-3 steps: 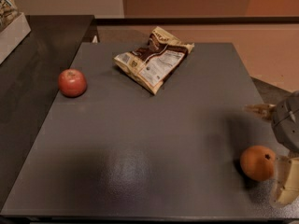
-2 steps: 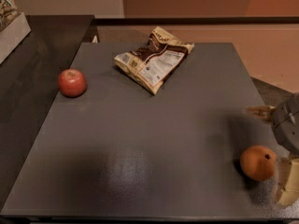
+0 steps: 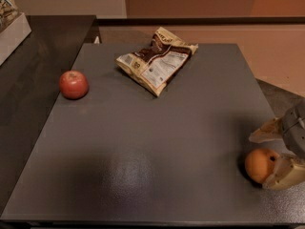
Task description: Move orange near brown chip bag
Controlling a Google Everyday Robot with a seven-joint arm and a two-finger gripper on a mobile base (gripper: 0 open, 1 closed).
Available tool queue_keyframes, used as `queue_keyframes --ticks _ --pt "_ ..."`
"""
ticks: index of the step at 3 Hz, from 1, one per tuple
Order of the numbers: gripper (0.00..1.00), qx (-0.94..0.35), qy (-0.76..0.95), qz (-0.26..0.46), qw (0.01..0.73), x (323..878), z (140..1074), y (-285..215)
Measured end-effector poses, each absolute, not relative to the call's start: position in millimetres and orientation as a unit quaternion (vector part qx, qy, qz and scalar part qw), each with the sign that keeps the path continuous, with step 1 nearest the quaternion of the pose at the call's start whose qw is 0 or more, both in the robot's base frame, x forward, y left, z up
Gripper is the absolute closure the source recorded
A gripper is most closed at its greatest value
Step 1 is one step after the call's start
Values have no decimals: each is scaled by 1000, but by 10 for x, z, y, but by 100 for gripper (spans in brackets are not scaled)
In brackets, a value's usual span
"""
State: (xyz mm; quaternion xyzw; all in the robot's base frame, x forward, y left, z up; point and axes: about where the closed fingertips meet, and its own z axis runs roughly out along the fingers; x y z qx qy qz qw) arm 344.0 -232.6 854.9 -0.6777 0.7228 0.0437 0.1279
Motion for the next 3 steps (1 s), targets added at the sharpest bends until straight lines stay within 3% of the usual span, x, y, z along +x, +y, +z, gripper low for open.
queue_keyframes --ticks 2,3 --pt "87 -655 740 60 143 3561 8707 -2362" --pt "100 -639 751 61 156 3778 8925 -2208"
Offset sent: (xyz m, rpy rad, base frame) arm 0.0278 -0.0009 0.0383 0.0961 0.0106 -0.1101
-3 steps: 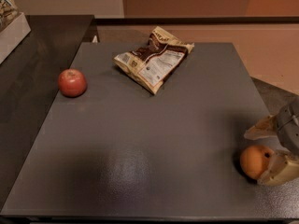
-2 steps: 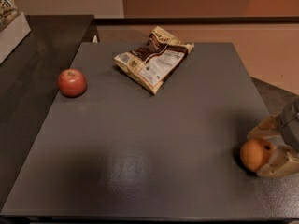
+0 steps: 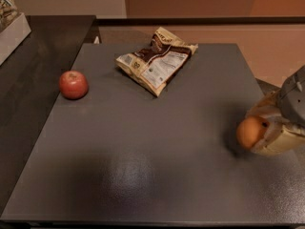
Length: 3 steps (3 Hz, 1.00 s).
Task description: Move orange near brown chip bag
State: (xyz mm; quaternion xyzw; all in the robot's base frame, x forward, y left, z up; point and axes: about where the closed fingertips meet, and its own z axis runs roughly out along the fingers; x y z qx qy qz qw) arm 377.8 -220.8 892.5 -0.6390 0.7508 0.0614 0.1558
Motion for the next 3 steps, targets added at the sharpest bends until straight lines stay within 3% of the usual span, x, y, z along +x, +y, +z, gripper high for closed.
queue_keyframes --ticks 3 --pt "100 -579 790 54 193 4802 9127 -1460"
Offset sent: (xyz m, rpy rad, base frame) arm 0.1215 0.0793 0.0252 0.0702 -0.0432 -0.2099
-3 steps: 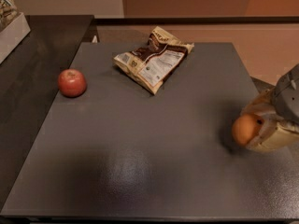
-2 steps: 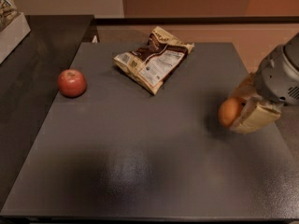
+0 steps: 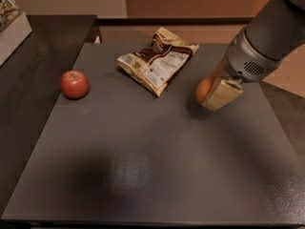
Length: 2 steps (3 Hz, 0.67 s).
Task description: Move orange near brown chip bag
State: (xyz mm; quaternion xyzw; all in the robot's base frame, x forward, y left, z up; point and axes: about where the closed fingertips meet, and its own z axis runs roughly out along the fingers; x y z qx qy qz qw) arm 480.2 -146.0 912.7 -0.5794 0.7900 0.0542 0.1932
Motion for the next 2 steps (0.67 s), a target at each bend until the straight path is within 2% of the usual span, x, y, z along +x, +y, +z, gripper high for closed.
queue_keyframes --ticks 2 --pt "100 -583 783 25 216 5590 8884 -641"
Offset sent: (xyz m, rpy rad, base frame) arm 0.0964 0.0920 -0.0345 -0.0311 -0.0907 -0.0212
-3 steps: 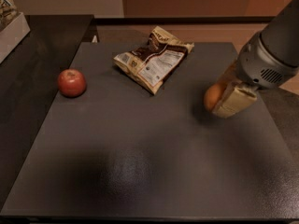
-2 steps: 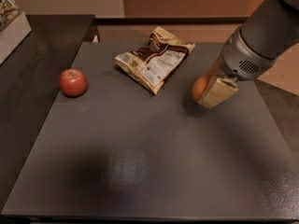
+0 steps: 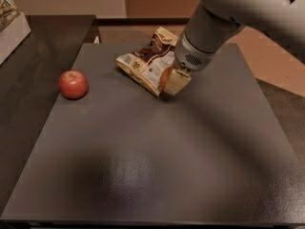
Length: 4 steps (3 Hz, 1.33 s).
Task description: Move orange near brown chip bag
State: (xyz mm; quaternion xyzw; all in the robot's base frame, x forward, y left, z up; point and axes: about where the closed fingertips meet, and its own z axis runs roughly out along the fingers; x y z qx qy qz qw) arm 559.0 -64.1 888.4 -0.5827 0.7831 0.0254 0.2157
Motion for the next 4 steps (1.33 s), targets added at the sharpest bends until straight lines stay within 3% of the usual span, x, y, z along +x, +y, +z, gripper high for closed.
queue_keyframes --ticks 3,4 --pt "100 -557 807 8 195 5963 8576 -859" --pt "82 -553 811 3 190 6008 8546 -948"
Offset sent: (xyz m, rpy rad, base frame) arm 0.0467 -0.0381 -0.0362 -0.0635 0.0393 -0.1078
